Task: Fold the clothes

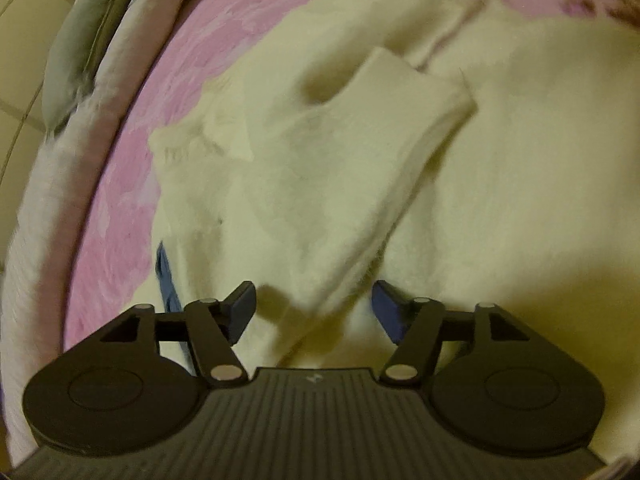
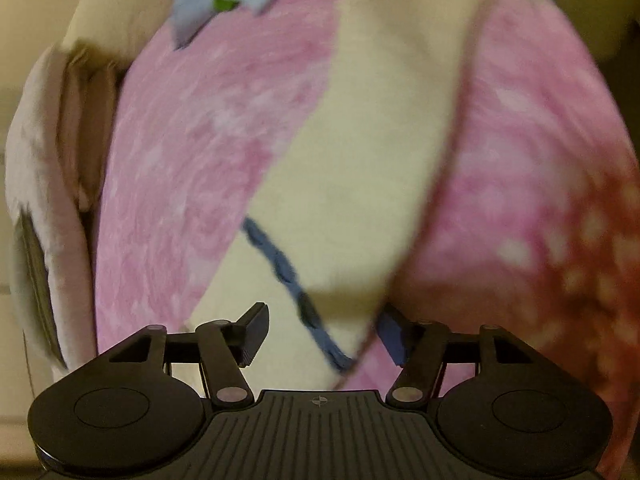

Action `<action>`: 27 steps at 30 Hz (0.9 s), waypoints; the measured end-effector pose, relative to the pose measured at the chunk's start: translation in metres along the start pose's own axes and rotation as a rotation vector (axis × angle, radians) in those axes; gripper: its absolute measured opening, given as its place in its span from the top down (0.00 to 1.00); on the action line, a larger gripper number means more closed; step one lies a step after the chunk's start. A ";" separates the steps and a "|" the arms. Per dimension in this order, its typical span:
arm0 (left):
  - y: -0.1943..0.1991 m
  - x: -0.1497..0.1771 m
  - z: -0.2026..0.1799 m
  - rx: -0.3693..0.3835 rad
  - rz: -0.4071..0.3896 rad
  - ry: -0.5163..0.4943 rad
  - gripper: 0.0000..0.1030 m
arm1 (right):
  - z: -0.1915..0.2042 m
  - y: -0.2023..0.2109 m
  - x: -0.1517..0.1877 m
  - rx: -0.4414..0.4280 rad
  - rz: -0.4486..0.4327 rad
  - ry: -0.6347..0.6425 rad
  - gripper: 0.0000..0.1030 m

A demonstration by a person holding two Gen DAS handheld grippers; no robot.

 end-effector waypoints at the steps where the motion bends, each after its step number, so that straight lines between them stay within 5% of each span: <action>1: -0.001 -0.001 0.000 0.013 -0.009 -0.004 0.59 | 0.005 -0.005 -0.001 0.003 0.010 0.024 0.39; 3: -0.005 0.002 0.019 0.015 0.014 0.103 0.86 | 0.010 -0.013 -0.001 0.025 0.033 0.067 0.39; 5: -0.007 0.007 0.046 -0.005 0.034 0.231 0.87 | 0.011 -0.018 0.002 0.054 0.047 0.107 0.48; 6: -0.007 0.012 0.070 -0.041 0.043 0.321 0.87 | 0.014 -0.019 0.003 0.069 0.056 0.144 0.62; 7: -0.006 0.024 0.100 -0.081 0.056 0.425 0.88 | 0.019 -0.020 0.004 0.084 0.070 0.206 0.92; 11: 0.008 0.096 0.234 -0.306 0.119 0.859 0.88 | 0.068 -0.015 0.001 -0.001 0.031 0.384 0.95; 13: 0.029 0.165 0.304 -0.479 0.180 1.098 0.89 | 0.098 -0.011 -0.001 -0.075 -0.002 0.462 0.95; 16: 0.060 0.268 0.357 -0.611 0.283 1.416 0.89 | 0.140 -0.006 0.002 -0.172 -0.036 0.574 0.95; 19: 0.079 0.345 0.362 -0.696 0.384 1.548 0.89 | 0.163 -0.005 0.008 -0.220 -0.051 0.653 0.95; 21: 0.076 0.380 0.346 -0.691 0.435 1.619 0.88 | 0.169 -0.014 0.009 -0.224 -0.044 0.683 0.95; 23: 0.058 0.413 0.312 -0.651 0.571 1.643 0.85 | 0.168 -0.030 0.009 -0.206 -0.032 0.710 0.95; 26: 0.039 0.442 0.256 -0.635 0.824 1.574 0.86 | 0.141 -0.071 0.008 -0.056 0.056 0.736 0.94; 27: 0.039 0.440 0.244 -0.624 0.842 1.552 0.86 | 0.127 -0.080 0.007 0.029 0.105 0.718 0.91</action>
Point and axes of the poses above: each gripper's, at about its wrist camera, not at the fingertips, and y roughly against the way its jaws point, z to its left, x to its underside, the point moved 9 cm from there along -y, roughly the way its jaws point, and after that the axes turned 14 degrees about -x, right-handed, at the moved point
